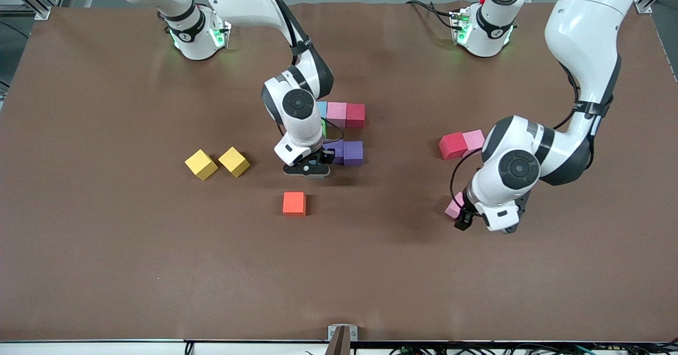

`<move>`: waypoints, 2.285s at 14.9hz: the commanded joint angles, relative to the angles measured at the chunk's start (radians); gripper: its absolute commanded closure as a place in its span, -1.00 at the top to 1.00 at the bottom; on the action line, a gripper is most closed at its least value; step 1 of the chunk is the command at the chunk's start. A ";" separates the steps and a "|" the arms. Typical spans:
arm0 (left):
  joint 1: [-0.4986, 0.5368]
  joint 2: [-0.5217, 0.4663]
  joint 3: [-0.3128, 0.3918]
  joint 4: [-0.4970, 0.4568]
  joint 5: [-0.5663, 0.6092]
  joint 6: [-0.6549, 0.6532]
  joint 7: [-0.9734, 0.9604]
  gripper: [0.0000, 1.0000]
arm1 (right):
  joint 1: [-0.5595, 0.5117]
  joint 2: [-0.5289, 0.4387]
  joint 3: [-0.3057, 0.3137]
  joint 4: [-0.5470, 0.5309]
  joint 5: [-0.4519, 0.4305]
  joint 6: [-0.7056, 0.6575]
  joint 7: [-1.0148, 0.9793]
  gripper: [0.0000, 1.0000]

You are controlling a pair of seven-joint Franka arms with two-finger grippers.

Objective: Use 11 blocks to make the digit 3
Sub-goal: 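Move the left gripper to the pink cube while the right gripper holds light blue, then grasp the pink cube with the left gripper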

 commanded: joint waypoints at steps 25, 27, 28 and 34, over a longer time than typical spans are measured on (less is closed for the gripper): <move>0.039 0.061 -0.006 -0.061 0.059 0.091 0.099 0.99 | 0.016 -0.005 0.003 -0.021 -0.009 0.015 -0.063 -0.82; 0.039 0.061 -0.006 -0.078 0.061 0.111 0.106 1.00 | 0.015 -0.005 0.003 -0.021 -0.009 0.014 -0.062 -0.82; 0.041 0.061 -0.006 -0.089 0.061 0.127 0.112 1.00 | 0.013 -0.005 0.003 -0.021 -0.009 0.014 -0.062 -0.82; 0.041 0.061 -0.005 -0.127 0.068 0.190 0.113 1.00 | 0.007 -0.005 0.003 -0.019 -0.007 0.008 -0.056 -0.65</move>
